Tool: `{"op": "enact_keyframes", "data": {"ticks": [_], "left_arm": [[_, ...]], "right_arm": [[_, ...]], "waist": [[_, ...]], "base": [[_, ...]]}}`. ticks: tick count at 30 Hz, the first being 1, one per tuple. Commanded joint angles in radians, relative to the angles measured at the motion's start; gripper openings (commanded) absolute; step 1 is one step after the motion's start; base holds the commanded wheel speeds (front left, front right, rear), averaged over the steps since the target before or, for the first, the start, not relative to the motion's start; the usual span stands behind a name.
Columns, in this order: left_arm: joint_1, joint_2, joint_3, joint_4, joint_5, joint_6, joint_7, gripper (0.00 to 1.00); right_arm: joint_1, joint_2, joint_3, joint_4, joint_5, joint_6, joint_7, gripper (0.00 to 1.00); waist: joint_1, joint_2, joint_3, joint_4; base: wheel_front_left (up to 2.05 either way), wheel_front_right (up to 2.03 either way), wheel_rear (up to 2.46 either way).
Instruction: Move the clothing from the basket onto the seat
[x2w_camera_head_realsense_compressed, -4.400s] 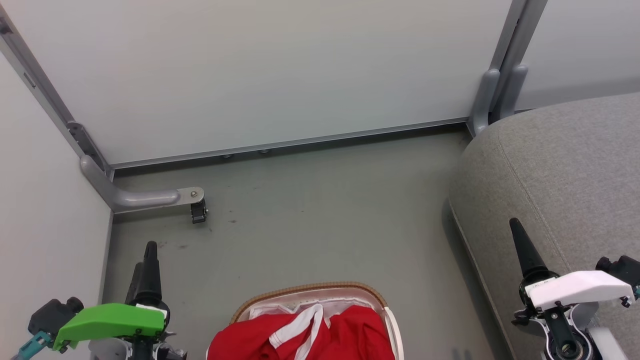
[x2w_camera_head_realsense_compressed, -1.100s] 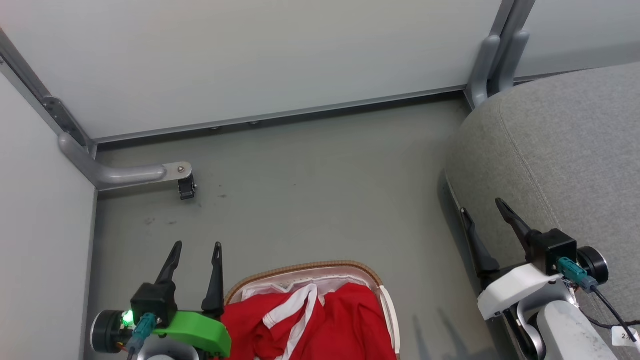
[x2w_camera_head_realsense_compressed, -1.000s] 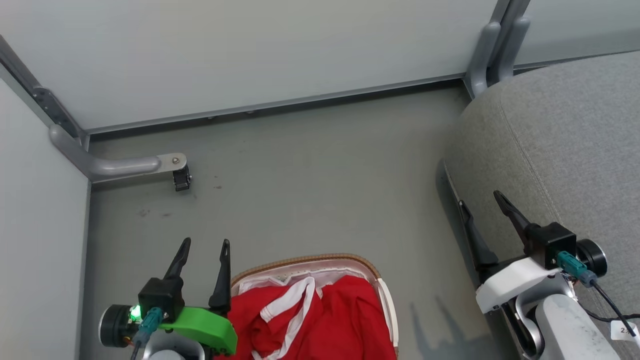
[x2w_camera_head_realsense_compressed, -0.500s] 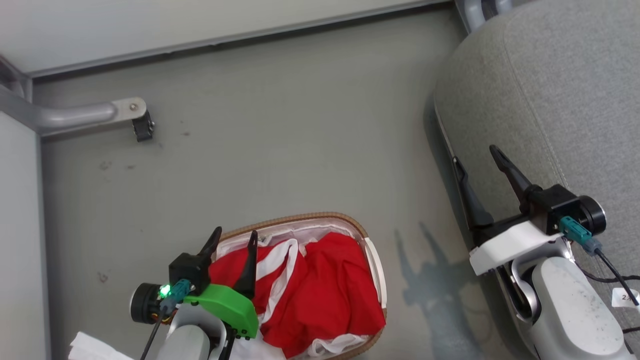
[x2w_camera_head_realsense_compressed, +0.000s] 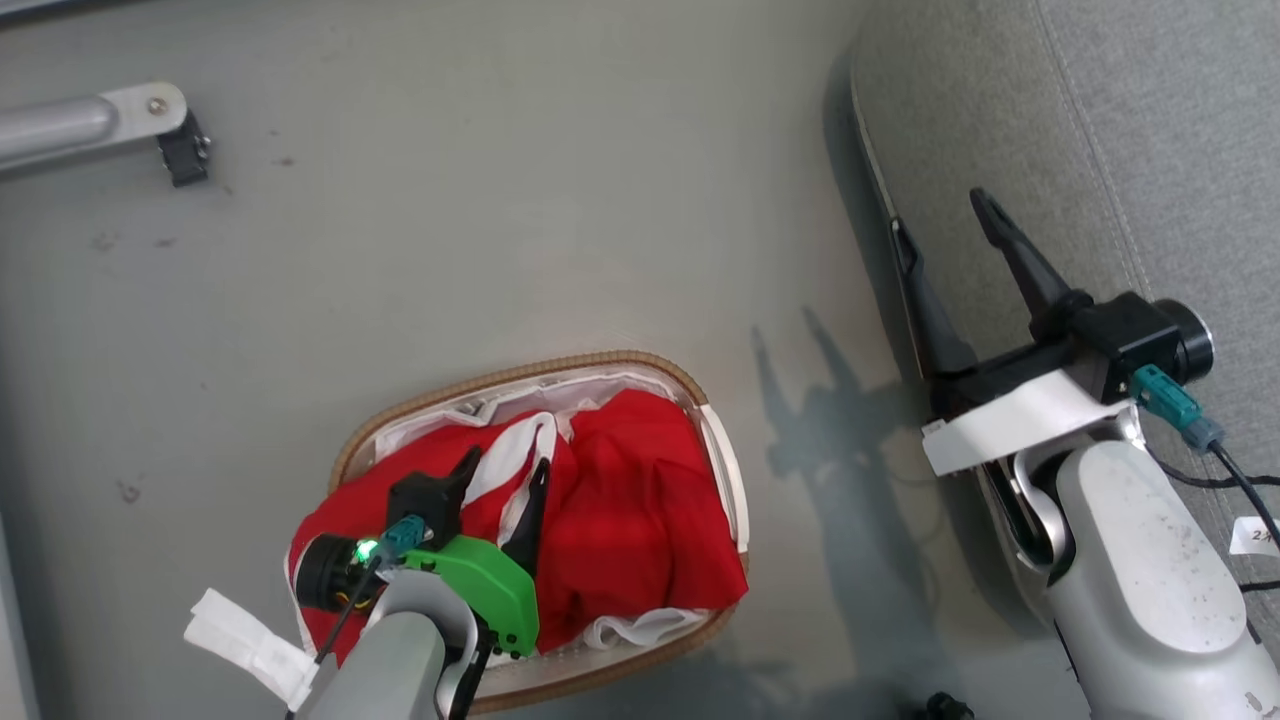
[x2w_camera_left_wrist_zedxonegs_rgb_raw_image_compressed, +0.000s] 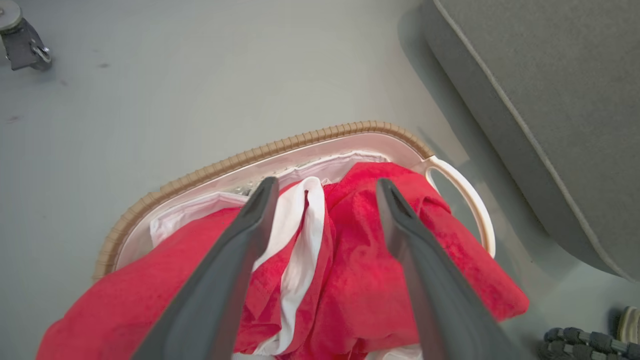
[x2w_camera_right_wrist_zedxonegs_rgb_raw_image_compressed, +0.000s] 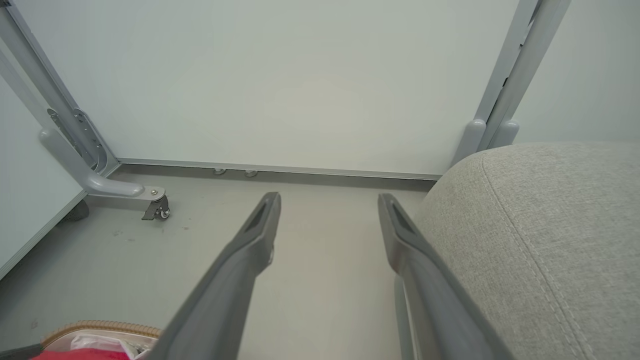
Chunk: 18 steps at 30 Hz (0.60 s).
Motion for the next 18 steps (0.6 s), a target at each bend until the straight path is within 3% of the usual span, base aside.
{"op": "enact_keyframes", "data": {"ticks": [1, 7, 18], "left_arm": [[-0.028, 0.007, -0.009, 0.022, -0.007, -0.003, -0.001, 1.0], [-0.102, 0.008, -0.082, 0.14, 0.012, -0.006, 0.0, 1.0], [-0.223, 0.007, -0.094, 0.259, 0.016, -0.006, 0.0, 1.0]], "right_arm": [[-0.015, 0.004, 0.0, -0.006, 0.005, -0.001, -0.005, 1.0], [-0.035, 0.015, 0.003, -0.014, 0.005, -0.001, -0.005, 1.0], [-0.054, 0.01, -0.012, -0.038, -0.005, -0.001, -0.005, 1.0]], "waist": [[-0.0001, -0.0001, 0.063, -0.038], [-0.0001, -0.0001, 0.137, -0.068], [-0.0001, -0.0001, 0.269, -0.091]], "base": [[0.0, 0.0, 0.0], [0.0, 0.0, 0.0], [0.0, 0.0, 0.0]]}}
